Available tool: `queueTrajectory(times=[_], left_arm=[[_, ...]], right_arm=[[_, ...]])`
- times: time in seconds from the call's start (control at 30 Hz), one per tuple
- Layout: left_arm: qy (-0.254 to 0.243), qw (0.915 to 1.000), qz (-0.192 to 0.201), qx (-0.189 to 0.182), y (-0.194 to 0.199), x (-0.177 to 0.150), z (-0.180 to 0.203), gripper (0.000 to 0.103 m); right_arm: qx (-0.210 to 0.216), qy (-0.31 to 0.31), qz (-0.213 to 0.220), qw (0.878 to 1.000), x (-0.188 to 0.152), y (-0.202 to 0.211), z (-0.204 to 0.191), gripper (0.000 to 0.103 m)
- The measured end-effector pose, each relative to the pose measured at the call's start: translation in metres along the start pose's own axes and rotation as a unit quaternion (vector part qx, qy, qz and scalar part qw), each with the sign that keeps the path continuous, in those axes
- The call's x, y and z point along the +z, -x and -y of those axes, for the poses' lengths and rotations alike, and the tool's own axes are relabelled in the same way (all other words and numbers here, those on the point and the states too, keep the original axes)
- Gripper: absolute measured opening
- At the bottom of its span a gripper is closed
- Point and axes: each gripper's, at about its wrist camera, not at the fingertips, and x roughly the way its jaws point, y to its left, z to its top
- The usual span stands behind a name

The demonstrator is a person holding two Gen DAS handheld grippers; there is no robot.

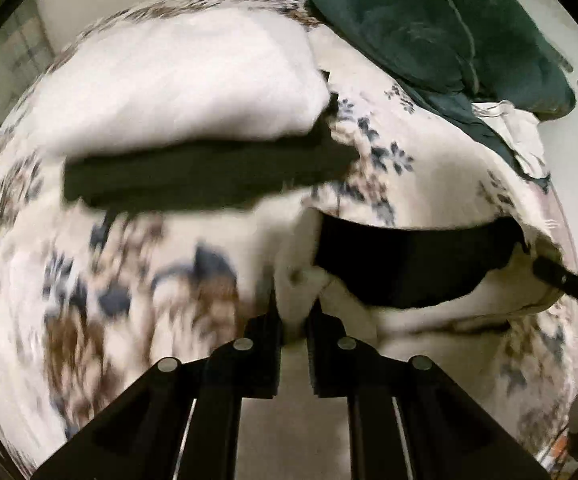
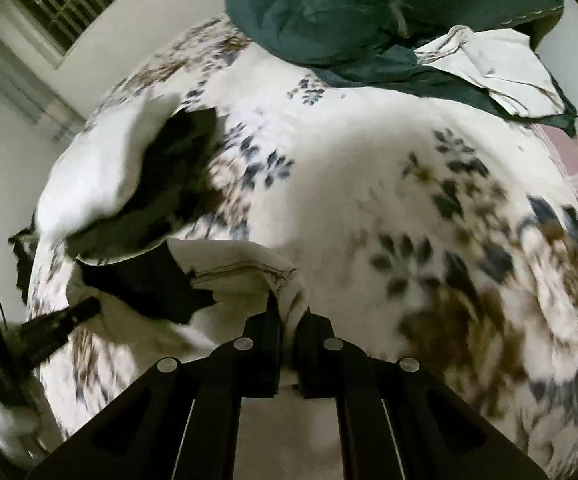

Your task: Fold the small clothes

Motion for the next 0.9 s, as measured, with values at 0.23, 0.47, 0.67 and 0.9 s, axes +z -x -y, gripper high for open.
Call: queueTrajectory(times=[0.23, 0.47, 0.67, 0.9], left_arm=[[0.067, 0.9916, -0.109, -0.019, 0.002, -0.112, -0.034, 0.012], [0.184, 0.9643, -0.187, -0.037, -0.008, -0.155, -0.081, 0.012], [0.225, 0.9553, -0.158, -0.109, -0.017, -0.106, -0.075, 0.022], [0.255, 0.9288, -0.176, -0.204, -0.068, -0.064, -0.046, 0.052]], right_arm=[[0.011, 0.023, -0.097, 0.995, -0.110, 0.017, 0.025, 0.011], [-0.008, -0.080, -0.138, 0.987, -0.139, 0.027, 0.082, 0.037], [0.033, -0.190, -0.099, 0.976, -0.120, 0.041, 0.117, 0.039], [0.086, -0.263, -0.084, 0.957, -0.076, -0.009, 0.114, 0.040]])
